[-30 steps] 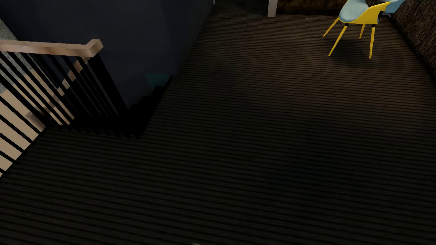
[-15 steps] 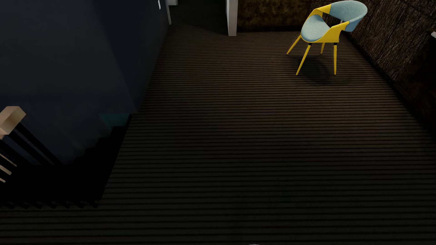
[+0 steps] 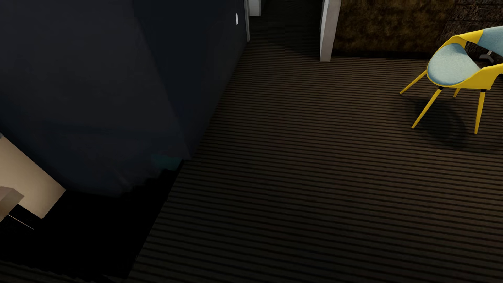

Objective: Walk towards the door

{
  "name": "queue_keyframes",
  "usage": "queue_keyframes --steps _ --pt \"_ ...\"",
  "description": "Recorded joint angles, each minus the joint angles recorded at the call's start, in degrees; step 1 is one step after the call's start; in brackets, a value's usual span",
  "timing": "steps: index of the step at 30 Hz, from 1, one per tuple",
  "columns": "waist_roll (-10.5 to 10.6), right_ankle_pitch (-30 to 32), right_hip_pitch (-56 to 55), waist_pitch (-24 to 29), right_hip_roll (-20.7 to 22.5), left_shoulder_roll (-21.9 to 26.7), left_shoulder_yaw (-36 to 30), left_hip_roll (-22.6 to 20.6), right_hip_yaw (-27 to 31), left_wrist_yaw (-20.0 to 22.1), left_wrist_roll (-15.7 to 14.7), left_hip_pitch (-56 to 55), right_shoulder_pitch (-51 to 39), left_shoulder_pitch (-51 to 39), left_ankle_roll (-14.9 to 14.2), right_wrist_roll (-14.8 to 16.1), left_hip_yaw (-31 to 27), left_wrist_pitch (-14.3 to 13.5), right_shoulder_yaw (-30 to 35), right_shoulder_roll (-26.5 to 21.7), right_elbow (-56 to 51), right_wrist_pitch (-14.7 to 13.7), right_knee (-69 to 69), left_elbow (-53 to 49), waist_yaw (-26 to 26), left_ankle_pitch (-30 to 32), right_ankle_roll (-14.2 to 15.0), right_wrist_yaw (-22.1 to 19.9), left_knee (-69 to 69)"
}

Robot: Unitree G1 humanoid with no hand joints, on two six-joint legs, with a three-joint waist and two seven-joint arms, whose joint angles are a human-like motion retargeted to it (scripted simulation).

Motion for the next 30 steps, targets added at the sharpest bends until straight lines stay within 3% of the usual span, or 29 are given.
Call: queue_keyframes --steps 2,3,4,5,6,8,10,11,13,16,18,20,22,23,25,26,27,29,30 --pt "-0.3 -2.3 6.0 1.9 1.4 0.3 -0.4 -0.5 0.0 0.0 0.0 0.1 -0.3 -0.2 0.0 0.0 0.0 0.0 -5.2 -0.5 -5.8 0.0 -0.6 0.8 1.9 3.7 0.0 0.0 -21.4" --pt "-0.1 -3.3 8.7 2.2 2.6 0.4 0.0 -0.1 0.0 0.0 0.0 0.6 -0.4 -0.2 0.0 0.0 0.0 0.0 -6.2 -0.6 -7.3 0.0 -1.2 1.1 2.2 -3.4 0.0 0.0 -30.3" --pt "-0.3 -4.2 11.2 2.2 3.3 0.7 0.5 0.4 0.0 0.0 0.0 0.5 -0.2 -0.1 0.0 0.0 0.0 0.0 -6.1 -0.4 -7.9 0.0 -1.3 1.2 2.3 -14.5 0.0 0.0 -32.7" --pt "-0.8 -4.6 13.0 2.1 3.5 1.0 0.8 0.7 0.0 0.0 0.0 -2.0 0.1 -0.6 0.0 0.0 0.0 0.0 -5.4 0.1 -7.6 0.0 -0.8 1.4 1.8 -15.0 0.0 0.0 -32.6" --pt "-1.6 -3.9 14.6 1.8 2.8 1.2 0.4 0.2 0.0 0.0 0.0 -3.5 1.0 -1.8 0.0 0.0 0.0 0.0 -4.0 0.9 -6.3 0.0 -0.1 2.3 2.1 -9.3 0.0 0.0 -31.5" --pt "-3.5 3.3 14.0 -1.3 -0.1 0.8 0.6 -0.5 0.0 0.0 0.0 -4.4 3.5 -2.9 0.0 0.0 0.0 0.0 4.8 2.0 -0.9 0.0 4.3 4.5 3.6 -0.4 0.0 0.0 -28.1" --pt "-5.8 18.0 3.9 -2.6 -6.4 0.9 -1.6 -2.3 0.0 0.0 0.0 -0.1 5.1 -4.8 0.0 0.0 0.0 0.0 16.4 3.6 6.7 0.0 23.6 6.3 1.5 -3.9 0.0 0.0 -26.8" --pt "-6.1 16.4 -3.4 -2.7 -7.8 1.3 -3.5 -3.0 0.0 0.0 0.0 2.7 5.4 -7.1 0.0 0.0 0.0 0.0 21.2 4.2 9.7 0.0 34.1 6.5 -0.7 -7.4 0.0 0.0 -27.3" --pt "-4.1 5.9 -12.9 -1.3 -8.0 1.8 -2.1 -2.3 0.0 0.0 0.0 12.1 7.6 -10.5 0.0 0.0 0.0 0.0 26.4 4.3 12.7 0.0 46.3 5.8 -7.4 -15.1 0.0 0.0 -29.7" --pt "-1.8 -0.9 -19.7 1.4 -5.3 3.5 11.0 -0.1 0.0 0.0 0.0 27.3 11.4 -12.2 0.0 0.0 0.0 0.0 29.9 4.4 13.5 0.0 32.6 -1.6 -10.8 -27.0 0.0 0.0 -31.3" --pt "-1.5 5.0 -19.8 2.5 -4.0 4.2 18.8 -0.1 0.0 0.0 0.0 33.4 10.4 -12.7 0.0 0.0 0.0 0.0 33.8 4.6 14.2 0.0 12.3 -6.4 -10.9 -30.1 0.0 0.0 -31.7" --pt "-0.8 14.8 -20.1 2.4 -3.4 3.9 21.1 0.4 0.0 0.0 0.0 37.8 8.6 -13.7 0.0 0.0 0.0 0.0 31.3 4.5 13.0 0.0 -0.9 -8.1 -10.9 -31.7 0.0 0.0 -31.3" --pt "0.2 11.2 -19.8 3.9 -3.6 3.1 18.7 2.2 0.0 0.0 0.0 44.0 6.6 -12.7 0.0 0.0 0.0 0.0 25.2 3.5 10.5 0.0 2.3 -7.8 -11.4 -30.6 0.0 0.0 -32.1" --pt "0.4 12.0 -19.9 3.4 -3.6 2.8 16.3 3.1 0.0 0.0 0.0 45.7 5.7 -11.3 0.0 0.0 0.0 0.0 21.6 3.2 9.1 0.0 5.5 -6.9 -11.7 -27.8 0.0 0.0 -32.7" --pt "1.3 8.2 -17.8 2.1 -1.6 1.3 8.4 5.7 0.0 0.0 0.0 44.0 3.5 -8.0 0.0 0.0 0.0 0.0 15.9 2.8 7.8 0.0 8.9 -1.6 -11.3 -12.7 0.0 0.0 -28.9" --pt "1.8 4.8 -14.7 1.6 -0.9 0.4 2.7 7.1 0.0 0.0 0.0 37.3 2.3 -7.0 0.0 0.0 0.0 0.0 12.7 2.6 7.3 0.0 8.6 1.9 -11.4 -3.7 0.0 0.0 -19.3" --pt "2.1 2.1 -13.2 0.6 -0.3 -0.2 -3.0 6.9 0.0 0.0 0.0 27.5 0.7 -7.1 0.0 0.0 0.0 0.0 9.9 2.4 6.6 0.0 7.5 4.5 -10.8 0.4 0.0 0.0 -6.5" --pt "0.9 -0.2 -8.2 0.0 0.7 -0.5 -7.7 4.9 0.0 0.0 0.0 12.5 -1.4 -5.0 0.0 0.0 0.0 0.0 5.3 1.8 4.0 0.0 3.9 5.8 -5.4 -4.2 0.0 0.0 11.8" --pt "-0.3 -0.4 -5.0 -0.4 0.7 -0.3 -7.3 3.3 0.0 0.0 0.0 6.7 -1.6 -2.9 0.0 0.0 0.0 0.0 2.8 1.5 1.9 0.0 1.5 5.2 -2.8 -5.1 0.0 0.0 13.6"
